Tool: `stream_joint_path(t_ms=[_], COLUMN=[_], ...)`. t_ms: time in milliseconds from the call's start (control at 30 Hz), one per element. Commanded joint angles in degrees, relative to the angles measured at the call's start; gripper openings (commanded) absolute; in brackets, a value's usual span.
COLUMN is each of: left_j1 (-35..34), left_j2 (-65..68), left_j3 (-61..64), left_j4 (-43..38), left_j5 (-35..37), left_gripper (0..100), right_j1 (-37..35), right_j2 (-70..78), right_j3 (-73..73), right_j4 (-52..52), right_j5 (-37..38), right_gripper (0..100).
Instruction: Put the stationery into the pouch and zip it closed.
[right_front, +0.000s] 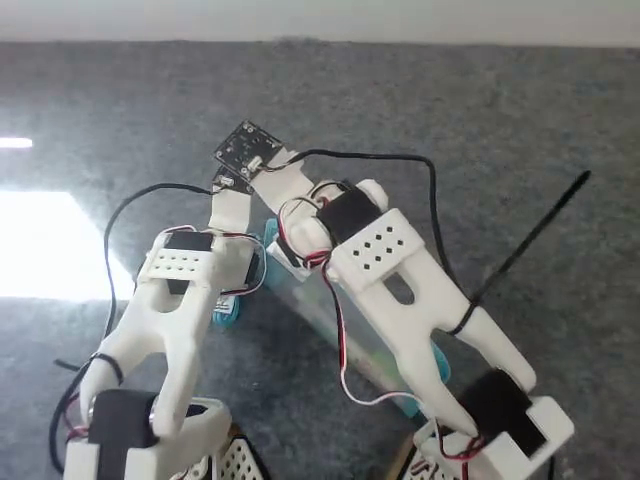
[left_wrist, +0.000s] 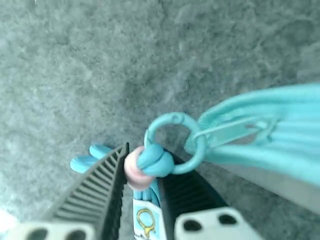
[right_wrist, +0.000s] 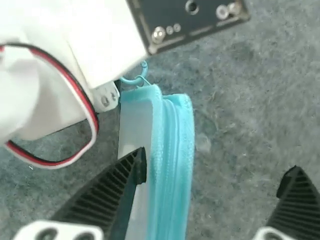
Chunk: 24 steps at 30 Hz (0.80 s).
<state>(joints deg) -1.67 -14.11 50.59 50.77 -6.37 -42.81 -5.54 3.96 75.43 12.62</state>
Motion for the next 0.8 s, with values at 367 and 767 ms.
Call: stream_joint_path(t_ms=[367, 767], left_j1=[-0.18, 0.26], left_j2=[-0.18, 2.46], left_j3=[-0.4, -0.75], left_j4=[-0.79, -1.14], left_j5=[-0.53, -0.53], left_gripper=[1, 1], right_j1=[4.97, 5.93], right_j2=[0.48, -12.44], right_j3=[-1.76, -1.85], right_j4=[-5.32, -7.96], right_j5=[-2.55, -2.2], right_gripper=[1.4, 0.6])
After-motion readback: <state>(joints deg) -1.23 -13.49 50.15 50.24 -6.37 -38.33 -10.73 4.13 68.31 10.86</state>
